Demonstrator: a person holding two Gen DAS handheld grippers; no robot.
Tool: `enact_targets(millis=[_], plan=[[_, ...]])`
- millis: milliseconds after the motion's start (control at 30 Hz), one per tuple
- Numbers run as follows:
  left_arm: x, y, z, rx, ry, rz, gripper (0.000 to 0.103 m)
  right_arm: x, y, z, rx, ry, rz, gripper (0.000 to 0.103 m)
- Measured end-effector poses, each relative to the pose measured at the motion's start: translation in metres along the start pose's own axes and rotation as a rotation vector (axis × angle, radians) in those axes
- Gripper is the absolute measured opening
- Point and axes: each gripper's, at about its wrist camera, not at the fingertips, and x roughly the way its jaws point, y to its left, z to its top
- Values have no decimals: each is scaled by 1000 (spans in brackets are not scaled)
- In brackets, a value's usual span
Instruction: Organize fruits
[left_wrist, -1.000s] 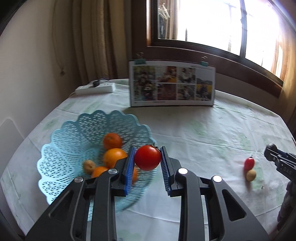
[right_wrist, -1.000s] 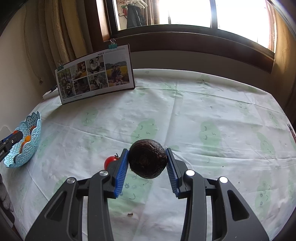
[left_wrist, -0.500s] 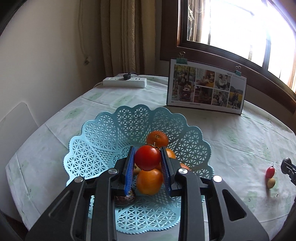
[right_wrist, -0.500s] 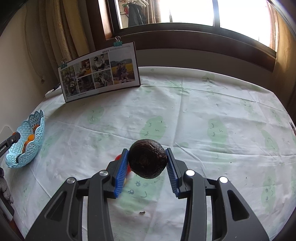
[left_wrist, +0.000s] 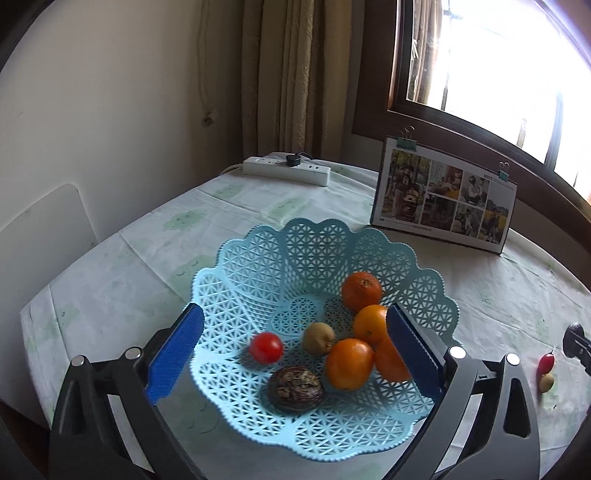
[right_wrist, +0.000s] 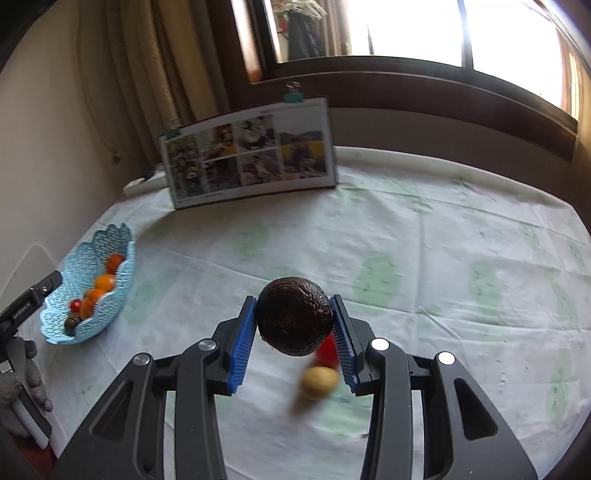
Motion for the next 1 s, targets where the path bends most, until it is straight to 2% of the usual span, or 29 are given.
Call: enact_targets(millis=[333, 600, 733, 867, 1000], plan=[[-9, 28, -3, -19, 1, 16, 100, 8, 90, 10, -107, 12, 167, 41], [-12, 46, -7, -48, 9, 14, 100, 19, 153, 12, -208, 19, 239, 41], [-13, 50, -12, -46, 13, -3, 100, 25, 145, 11, -189, 27, 203, 41], [-9, 54, -13, -52, 16, -18, 100, 41, 126, 3, -154, 86, 156, 41], [-7, 55, -12, -56, 16, -24, 100, 51, 131, -13, -194, 154, 206, 44]])
